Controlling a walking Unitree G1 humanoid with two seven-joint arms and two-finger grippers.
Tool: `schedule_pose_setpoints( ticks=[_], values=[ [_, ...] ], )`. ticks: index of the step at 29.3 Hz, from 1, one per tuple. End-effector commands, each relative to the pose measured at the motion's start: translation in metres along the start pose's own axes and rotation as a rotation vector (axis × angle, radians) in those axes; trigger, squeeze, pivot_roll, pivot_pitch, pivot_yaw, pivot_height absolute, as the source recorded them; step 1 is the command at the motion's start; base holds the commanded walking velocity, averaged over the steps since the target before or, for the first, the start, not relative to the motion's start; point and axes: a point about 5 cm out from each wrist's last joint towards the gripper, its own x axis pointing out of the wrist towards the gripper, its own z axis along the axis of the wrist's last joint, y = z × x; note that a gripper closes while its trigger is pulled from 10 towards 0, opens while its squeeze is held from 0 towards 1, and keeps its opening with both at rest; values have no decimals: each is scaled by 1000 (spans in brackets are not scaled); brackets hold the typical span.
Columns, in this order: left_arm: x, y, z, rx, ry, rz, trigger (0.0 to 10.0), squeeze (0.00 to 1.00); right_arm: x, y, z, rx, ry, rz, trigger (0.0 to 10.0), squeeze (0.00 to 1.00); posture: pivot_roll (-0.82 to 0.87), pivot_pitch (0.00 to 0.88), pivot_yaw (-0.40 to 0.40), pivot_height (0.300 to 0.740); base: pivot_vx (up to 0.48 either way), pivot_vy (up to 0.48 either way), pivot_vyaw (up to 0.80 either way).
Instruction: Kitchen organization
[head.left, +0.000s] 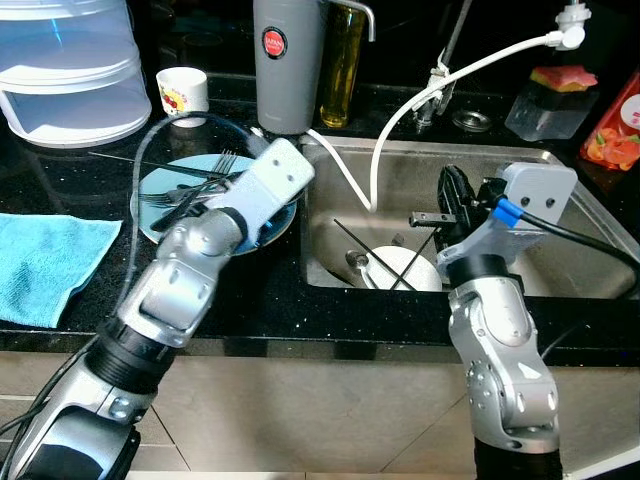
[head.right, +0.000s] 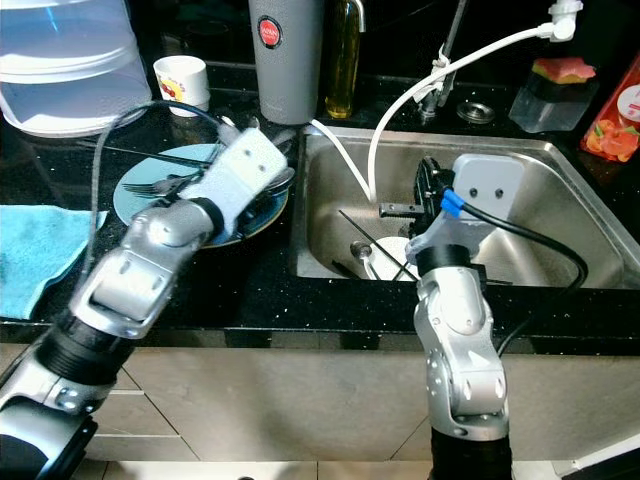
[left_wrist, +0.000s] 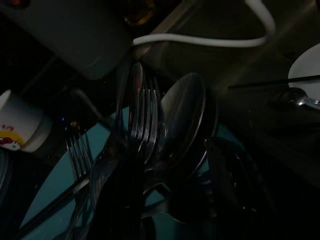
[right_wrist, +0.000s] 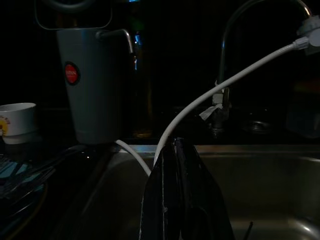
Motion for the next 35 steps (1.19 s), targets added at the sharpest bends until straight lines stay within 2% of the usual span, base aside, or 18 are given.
schedule_pose_setpoints(
  ticks=[1,3,6,7,9,10,11,12,16,20,21,22,24,26,31,34,35],
  values=[
    [2,-3,0,26,6,-19,10000,0,0,0,-4,7,20,1,10000,0,196,35,-69,740,0,0,0],
    [2,-3,2,9,0,-25,10000,0,0,0,-4,7,21,2,10000,0,198,34,-69,740,0,0,0],
    [-1,-2,11,-73,-19,-76,10000,0,1,1,-5,7,23,6,10000,0,200,32,-67,740,0,0,0],
    [-1,0,11,-57,-22,-81,9961,0,1,1,-5,7,24,7,10000,0,206,31,-67,740,0,0,0],
    [0,6,7,19,-5,-91,8784,0,1,1,-6,8,25,7,10000,0,214,28,-67,740,0,0,0],
    [0,12,4,49,5,-102,8706,0,1,2,-7,9,26,9,10000,0,216,25,-66,740,0,0,0],
    [0,12,4,49,5,-102,8706,0,1,2,-7,9,26,9,10000,0,216,25,-66,740,0,0,0],
    [-2,17,4,35,2,-119,10000,0,1,2,-7,10,26,11,10000,0,218,24,-65,740,0,0,0],
    [-4,24,7,-37,-10,-141,10000,0,1,2,-7,10,26,13,10000,0,219,24,-65,740,0,0,0],
    [-7,61,1,-60,34,-28,10000,0,1,2,-8,10,25,13,10000,0,224,21,-66,740,0,0,0],
    [-7,61,1,-60,34,-28,10000,0,1,2,-8,10,25,13,10000,0,224,21,-66,740,0,0,0],
    [-12,71,-2,-51,60,-20,10000,0,1,2,-8,10,25,14,10000,0,221,22,-65,740,0,0,0],
    [-15,75,-3,-45,71,-23,10000,0,1,3,-8,11,25,15,10000,0,221,22,-65,740,0,0,0],
    [-22,81,-6,-1,87,-33,10000,0,1,2,-8,11,25,16,10000,0,224,24,-65,740,0,0,0],
    [-28,84,-16,17,129,-79,10000,0,1,1,-10,12,30,13,10000,0,233,28,-67,740,0,0,0],
    [-29,81,-22,-30,141,-124,10000,0,2,2,-11,13,32,15,10000,0,234,29,-67,740,0,0,0],
    [-24,80,-27,-44,158,-126,10000,0,2,3,-11,15,32,16,10000,0,233,29,-68,740,0,0,0]
  ],
)
